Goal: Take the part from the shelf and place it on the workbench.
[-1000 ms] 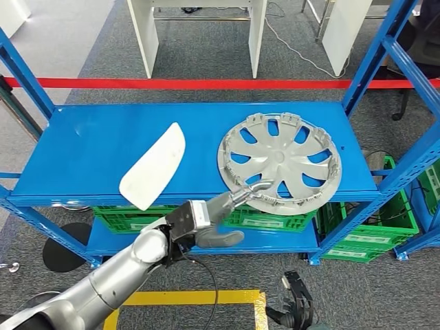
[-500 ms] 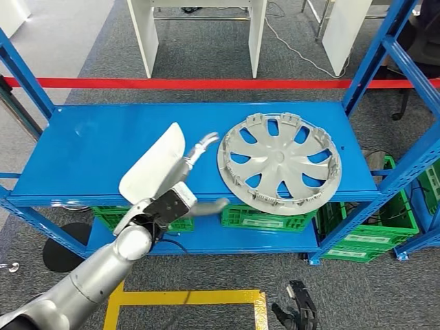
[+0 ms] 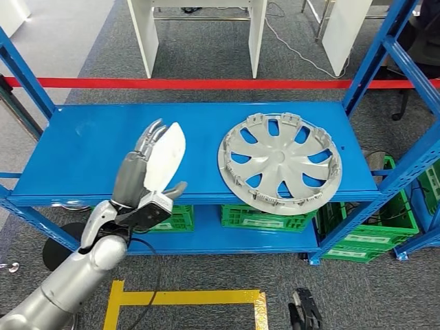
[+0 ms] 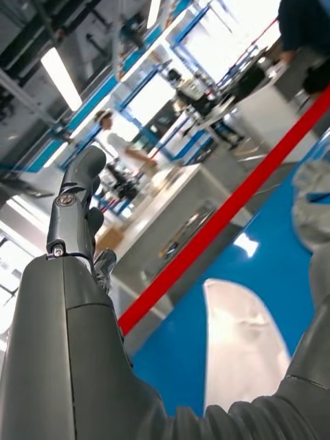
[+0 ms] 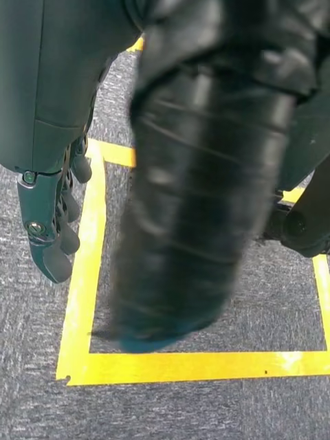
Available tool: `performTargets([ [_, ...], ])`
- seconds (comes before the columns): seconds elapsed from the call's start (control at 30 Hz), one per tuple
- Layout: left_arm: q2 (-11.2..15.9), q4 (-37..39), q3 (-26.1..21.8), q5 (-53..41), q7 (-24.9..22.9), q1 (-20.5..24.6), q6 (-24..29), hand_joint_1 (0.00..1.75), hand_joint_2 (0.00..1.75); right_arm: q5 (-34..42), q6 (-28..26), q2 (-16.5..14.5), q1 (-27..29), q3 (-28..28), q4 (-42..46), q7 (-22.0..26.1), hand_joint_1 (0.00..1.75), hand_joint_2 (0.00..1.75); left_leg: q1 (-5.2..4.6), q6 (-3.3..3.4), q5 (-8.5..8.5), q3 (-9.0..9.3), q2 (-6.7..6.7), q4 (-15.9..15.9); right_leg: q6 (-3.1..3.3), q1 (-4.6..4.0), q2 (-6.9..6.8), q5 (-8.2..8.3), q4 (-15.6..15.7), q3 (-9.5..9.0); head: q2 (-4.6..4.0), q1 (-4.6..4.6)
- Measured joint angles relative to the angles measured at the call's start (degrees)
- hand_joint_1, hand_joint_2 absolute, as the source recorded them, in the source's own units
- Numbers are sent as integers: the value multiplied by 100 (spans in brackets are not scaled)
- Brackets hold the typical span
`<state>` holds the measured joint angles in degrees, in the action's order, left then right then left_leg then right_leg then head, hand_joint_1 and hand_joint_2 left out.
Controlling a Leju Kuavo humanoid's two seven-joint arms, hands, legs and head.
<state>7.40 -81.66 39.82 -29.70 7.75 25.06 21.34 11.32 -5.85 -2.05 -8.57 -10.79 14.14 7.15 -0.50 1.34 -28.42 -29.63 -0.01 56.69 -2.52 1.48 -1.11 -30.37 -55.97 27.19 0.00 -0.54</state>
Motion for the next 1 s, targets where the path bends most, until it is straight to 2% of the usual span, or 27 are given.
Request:
performTargets([
  [0.2,142,-242,-237,12,-169,-267,-191,0,175,40,-51,5,50,126,0,-14,0,0,0,0,0,0,0,0,0,0,0,0,0,1,0,1],
  [0.33,232,-380,-370,132,-273,-533,-362,0,175,64,-70,11,89,221,0,4,0,175,1,0,0,0,1,-1,0,0,1,0,0,2,0,1],
  [0.57,394,-602,-527,221,-383,-969,-548,0,175,105,-41,17,151,332,0,9,0,175,1,0,0,0,0,-2,0,0,0,-1,0,2,0,0],
  [0.83,454,-741,-662,648,-584,-1337,-1181,0,175,99,-45,17,179,415,-2,7,0,175,0,0,0,0,1,-2,0,0,1,0,1,2,0,0],
  [1.0,490,-793,-727,754,-587,-1540,-1315,0,175,84,-52,17,190,491,-2,-3,0,175,1,0,0,0,1,-2,0,0,0,-1,1,4,0,1],
])
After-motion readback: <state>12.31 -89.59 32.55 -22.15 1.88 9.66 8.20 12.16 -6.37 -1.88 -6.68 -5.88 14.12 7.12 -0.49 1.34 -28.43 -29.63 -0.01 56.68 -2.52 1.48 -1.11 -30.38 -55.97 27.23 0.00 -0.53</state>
